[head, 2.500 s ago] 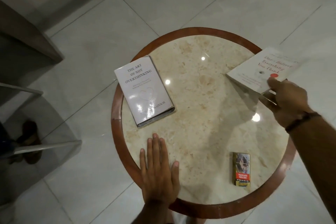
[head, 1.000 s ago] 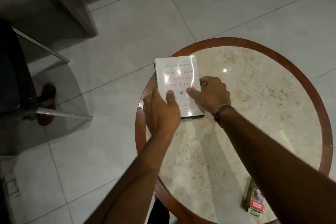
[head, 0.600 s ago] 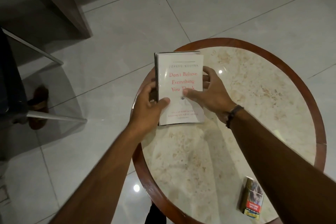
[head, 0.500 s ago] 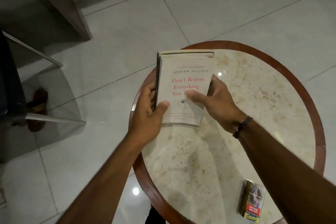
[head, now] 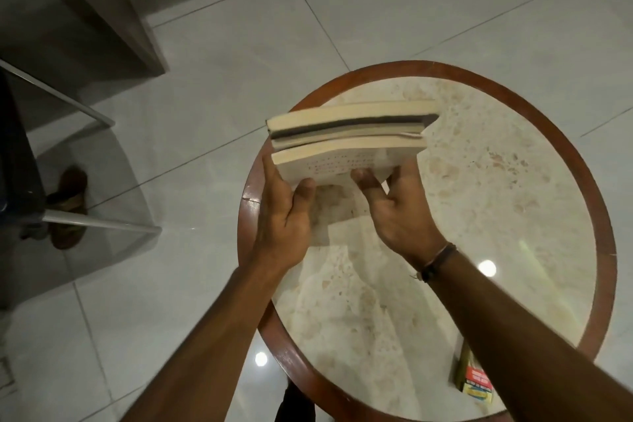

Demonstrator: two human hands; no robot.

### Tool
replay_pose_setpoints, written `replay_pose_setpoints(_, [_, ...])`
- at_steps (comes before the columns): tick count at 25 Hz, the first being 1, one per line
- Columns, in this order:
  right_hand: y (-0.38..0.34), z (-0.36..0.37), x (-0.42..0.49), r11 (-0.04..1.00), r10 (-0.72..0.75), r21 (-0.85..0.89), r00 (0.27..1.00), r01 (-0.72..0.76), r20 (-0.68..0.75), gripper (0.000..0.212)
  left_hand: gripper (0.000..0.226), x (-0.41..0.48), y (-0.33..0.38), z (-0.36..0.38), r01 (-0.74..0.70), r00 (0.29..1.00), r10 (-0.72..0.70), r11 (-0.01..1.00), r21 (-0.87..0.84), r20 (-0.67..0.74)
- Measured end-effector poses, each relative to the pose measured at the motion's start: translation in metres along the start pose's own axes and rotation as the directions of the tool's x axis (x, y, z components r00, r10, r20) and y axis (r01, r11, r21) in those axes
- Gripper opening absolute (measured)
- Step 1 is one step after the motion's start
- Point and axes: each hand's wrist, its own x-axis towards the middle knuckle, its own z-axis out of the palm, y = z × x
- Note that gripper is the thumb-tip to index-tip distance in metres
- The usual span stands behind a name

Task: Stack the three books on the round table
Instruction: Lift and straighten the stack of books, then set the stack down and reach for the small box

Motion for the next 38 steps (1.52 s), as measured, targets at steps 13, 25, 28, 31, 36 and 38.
replay_pose_setpoints(13, [-0.012,-0.137,-0.075,0.928,0.343,-0.061,0.908,-0.367,-0.241,0.047,0.056,-0.016,0.076,0.111,-0.033,0.925,-0.031,0.986,0.162,0.378])
replay_pose_setpoints(25, [0.055,-0.259,-0.092,0.615,0.695,0.076,0.494,-0.785,-0.522,0.034,0.040,-0.029,0.109,0.266,-0.001,0.887,-0.242,0.850,0.526,0.392])
replay_pose_setpoints(28, [0.062,-0.259,-0.096,0.582,0.691,0.078,0.442,-0.809,-0.571,0.054,0.057,-0.032,0.108,0.271,-0.014,0.903,-0.220,0.842,0.539,0.368])
replay_pose_setpoints(31, [0.054,-0.257,-0.097,0.560,0.684,0.075,0.409,-0.825,-0.604,0.070,0.071,-0.037,0.110,0.268,-0.079,0.913,-0.145,0.854,0.514,0.382])
replay_pose_setpoints(36, [0.022,-0.205,-0.160,0.624,0.232,-0.418,0.667,-0.660,-0.708,0.042,0.066,-0.091,0.049,0.178,-0.258,0.932,0.094,0.850,0.459,0.350])
replay_pose_setpoints(38, [0.014,-0.169,-0.205,0.649,0.208,-0.488,0.753,-0.584,-0.625,0.031,0.064,-0.123,0.003,0.123,-0.317,0.935,0.138,0.739,0.594,0.327])
